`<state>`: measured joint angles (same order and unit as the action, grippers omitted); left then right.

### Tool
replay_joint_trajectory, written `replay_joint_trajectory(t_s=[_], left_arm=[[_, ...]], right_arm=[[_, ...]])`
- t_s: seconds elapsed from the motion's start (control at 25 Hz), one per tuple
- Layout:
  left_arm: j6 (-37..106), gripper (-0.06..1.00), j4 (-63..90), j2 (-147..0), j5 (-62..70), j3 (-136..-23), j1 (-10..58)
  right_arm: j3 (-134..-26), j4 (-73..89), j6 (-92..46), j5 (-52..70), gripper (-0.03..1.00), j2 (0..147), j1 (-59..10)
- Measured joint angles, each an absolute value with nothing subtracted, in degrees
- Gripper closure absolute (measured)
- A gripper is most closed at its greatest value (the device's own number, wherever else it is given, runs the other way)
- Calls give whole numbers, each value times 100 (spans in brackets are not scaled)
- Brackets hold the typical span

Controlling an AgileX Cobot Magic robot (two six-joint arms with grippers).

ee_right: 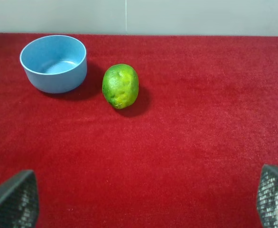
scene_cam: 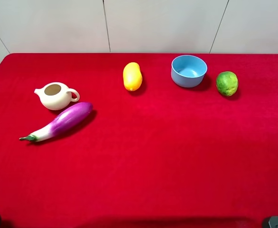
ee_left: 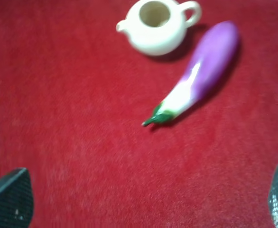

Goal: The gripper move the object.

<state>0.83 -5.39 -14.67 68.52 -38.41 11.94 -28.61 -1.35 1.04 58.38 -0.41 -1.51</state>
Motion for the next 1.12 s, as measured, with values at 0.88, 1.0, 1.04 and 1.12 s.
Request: replay_joint_trajectory(t_s=[0.88, 1.0, 1.04, 1.12], left_arm=[[105, -5, 51, 24, 6069, -2805, 43], [112, -5, 51, 24, 6069, -2805, 43], [112, -5, 51, 24, 6069, -2805, 43], [112, -5, 51, 24, 6069, -2805, 43]], right_arm=[[-2861, -124, 104, 5838, 28, -41, -151], [-2861, -124, 104, 5838, 28, -41, -151], [-2861, -124, 104, 5838, 28, -41, -151], [-2861, -124, 104, 5838, 28, -41, -151]])
